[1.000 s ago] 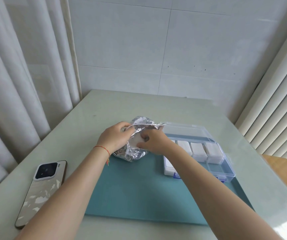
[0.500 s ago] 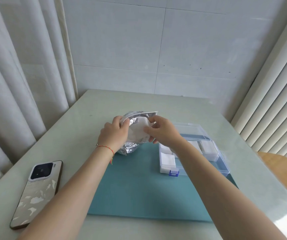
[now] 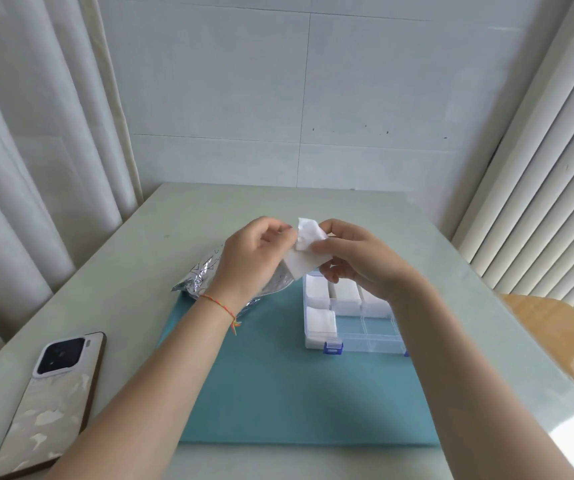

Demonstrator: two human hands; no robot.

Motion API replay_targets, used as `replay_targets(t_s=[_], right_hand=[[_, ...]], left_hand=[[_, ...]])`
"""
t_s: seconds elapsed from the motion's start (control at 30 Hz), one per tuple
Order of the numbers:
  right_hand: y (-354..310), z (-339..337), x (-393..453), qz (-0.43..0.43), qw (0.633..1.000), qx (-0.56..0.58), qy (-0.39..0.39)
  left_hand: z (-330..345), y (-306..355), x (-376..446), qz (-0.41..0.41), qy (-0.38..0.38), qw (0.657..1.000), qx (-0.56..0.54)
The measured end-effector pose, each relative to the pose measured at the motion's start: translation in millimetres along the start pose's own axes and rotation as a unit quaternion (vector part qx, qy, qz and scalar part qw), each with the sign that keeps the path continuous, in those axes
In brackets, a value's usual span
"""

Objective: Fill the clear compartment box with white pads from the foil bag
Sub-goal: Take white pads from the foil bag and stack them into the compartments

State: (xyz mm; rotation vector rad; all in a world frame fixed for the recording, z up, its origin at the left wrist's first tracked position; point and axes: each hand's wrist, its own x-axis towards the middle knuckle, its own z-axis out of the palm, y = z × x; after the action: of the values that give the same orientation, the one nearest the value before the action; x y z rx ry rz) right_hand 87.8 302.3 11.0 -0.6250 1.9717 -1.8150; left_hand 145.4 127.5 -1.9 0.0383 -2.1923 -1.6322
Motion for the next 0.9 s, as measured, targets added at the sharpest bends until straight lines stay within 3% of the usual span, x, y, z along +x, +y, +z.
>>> replay_targets(t_s=[0.13, 0.23, 0.47, 0.63, 0.73, 0.9], right_hand=[[-0.6, -10.4, -4.7, -0.018, 1.0, 0.014, -0.005], [2.4, -17.1, -4.8, -0.018, 0.999, 0.0, 0.033], [6.4, -34.2, 2.6, -0.078, 0.986, 0.022, 0.148], [-0.6, -36.7, -4.1, -0.078, 0.995, 0.034, 0.045], [-5.1, -28.4, -8.0, -0.057, 0.998, -0.015, -0.004], [-8.7, -13.4, -7.3, -0.045, 0.992, -0.092, 0.074]], left_hand=[[17.2, 6.0, 2.5, -0.061, -0.105, 0.988, -0.095], [22.1, 9.3, 3.4, -0.117, -0.107, 0.974, -0.16], [26.3, 4.9, 7.3, -0.164, -0.085, 0.966, -0.181], [23.1, 5.6, 9.9, -0.23, -0.107, 0.927, -0.278], [22.1, 4.4, 11.0, -0.256, -0.133, 0.906, -0.31], [21.6, 7.4, 9.7, -0.271, -0.145, 0.881, -0.36]])
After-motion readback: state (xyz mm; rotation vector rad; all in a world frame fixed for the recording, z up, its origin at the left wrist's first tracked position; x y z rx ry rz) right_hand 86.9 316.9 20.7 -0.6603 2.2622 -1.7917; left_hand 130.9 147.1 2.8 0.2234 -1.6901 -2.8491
